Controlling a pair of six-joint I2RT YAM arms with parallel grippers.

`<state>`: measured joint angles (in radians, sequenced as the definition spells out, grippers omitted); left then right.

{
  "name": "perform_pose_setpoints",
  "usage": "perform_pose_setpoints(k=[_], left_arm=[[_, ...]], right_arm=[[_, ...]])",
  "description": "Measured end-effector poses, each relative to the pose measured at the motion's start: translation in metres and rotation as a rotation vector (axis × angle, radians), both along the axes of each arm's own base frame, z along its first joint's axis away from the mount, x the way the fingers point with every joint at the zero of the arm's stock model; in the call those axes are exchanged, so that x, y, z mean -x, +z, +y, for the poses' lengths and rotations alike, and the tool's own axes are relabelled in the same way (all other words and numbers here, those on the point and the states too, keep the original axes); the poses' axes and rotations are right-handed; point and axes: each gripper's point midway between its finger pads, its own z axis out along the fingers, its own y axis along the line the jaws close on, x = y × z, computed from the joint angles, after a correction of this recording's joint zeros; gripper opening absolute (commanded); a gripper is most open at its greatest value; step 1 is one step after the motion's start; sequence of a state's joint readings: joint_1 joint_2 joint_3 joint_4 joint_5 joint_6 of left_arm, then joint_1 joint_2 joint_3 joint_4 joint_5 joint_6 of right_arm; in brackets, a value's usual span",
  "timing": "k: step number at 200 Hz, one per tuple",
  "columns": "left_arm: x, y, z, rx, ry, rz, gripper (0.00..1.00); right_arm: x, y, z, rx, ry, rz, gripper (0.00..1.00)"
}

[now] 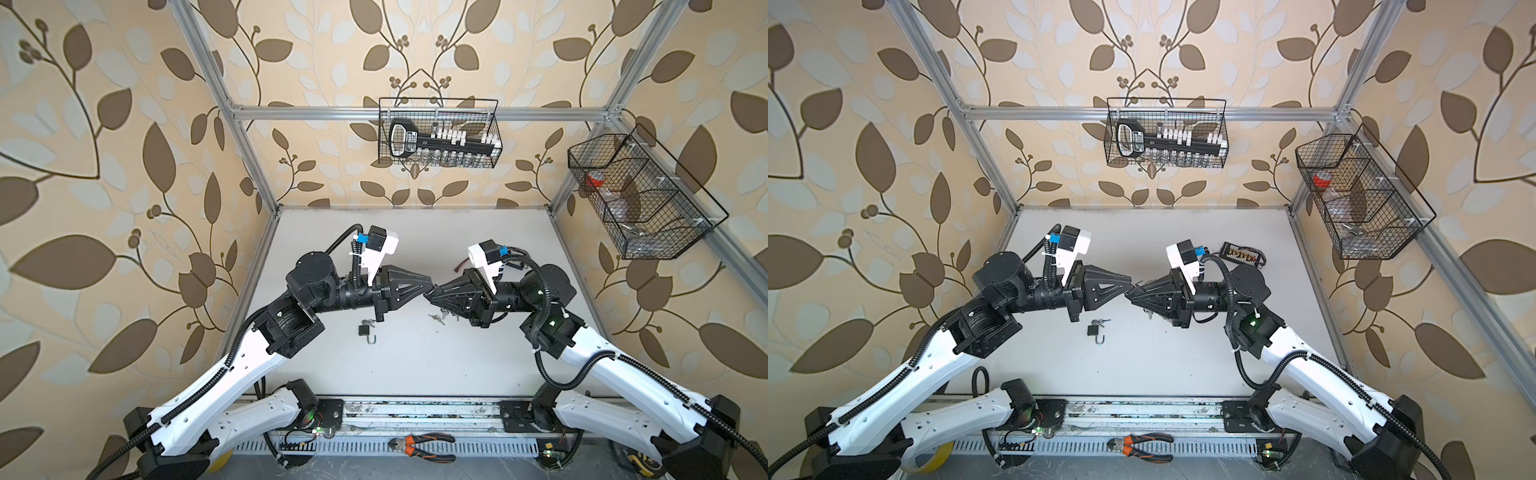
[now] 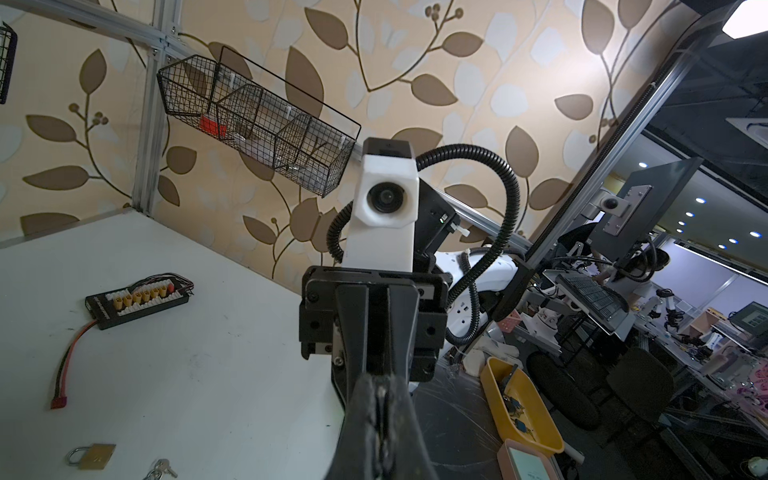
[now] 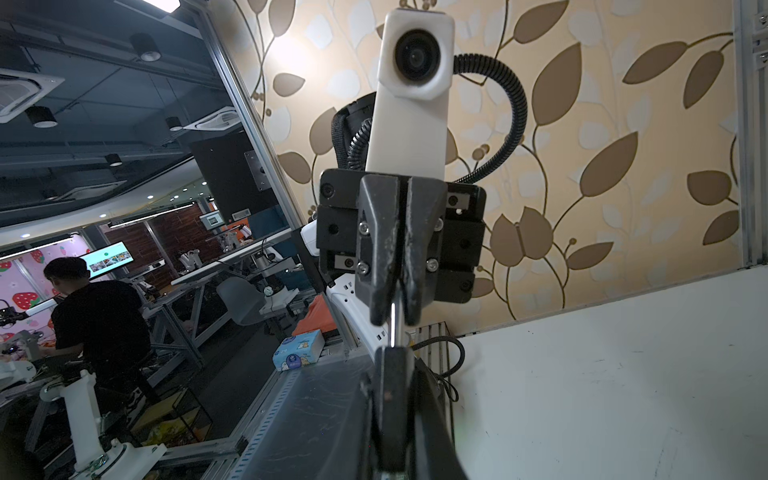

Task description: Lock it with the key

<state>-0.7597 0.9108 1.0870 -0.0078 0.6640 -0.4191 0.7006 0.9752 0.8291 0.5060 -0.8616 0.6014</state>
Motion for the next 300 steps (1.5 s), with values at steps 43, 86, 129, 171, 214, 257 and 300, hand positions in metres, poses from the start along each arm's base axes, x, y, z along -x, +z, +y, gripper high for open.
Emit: perform_pose_setpoints(k=[43, 86, 129, 171, 214, 257, 300], left_arm=[[-0.003, -0.002, 0.002, -0.006, 0.024, 0.023, 0.00], [-0.019, -0.009, 0.010, -0.029, 0.143, 0.072, 0.00], [-0.043, -0.022, 0.021, -0.070, 0.297, 0.131, 0.00], [-0.061, -0.034, 0.030, -0.095, 0.413, 0.183, 0.00], [-0.065, -0.036, 0.033, -0.099, 0.443, 0.196, 0.00], [-0.065, -0.036, 0.033, -0.098, 0.444, 0.198, 0.00], [-0.065, -0.036, 0.033, -0.098, 0.446, 0.198, 0.00]], right_arm=[[0.001, 0.001, -0.001, -0.001, -0.001, -0.032, 0.43], [-0.006, 0.004, -0.009, 0.000, -0.115, -0.120, 0.63], [-0.035, -0.008, -0.015, 0.069, -0.386, -0.158, 0.64], [-0.044, -0.027, -0.004, 0.148, -0.513, -0.181, 0.64], [-0.059, -0.050, 0.009, 0.229, -0.600, -0.174, 0.60], [-0.074, -0.071, 0.014, 0.298, -0.646, -0.150, 0.42], [-0.079, -0.080, 0.015, 0.327, -0.661, -0.142, 0.23]])
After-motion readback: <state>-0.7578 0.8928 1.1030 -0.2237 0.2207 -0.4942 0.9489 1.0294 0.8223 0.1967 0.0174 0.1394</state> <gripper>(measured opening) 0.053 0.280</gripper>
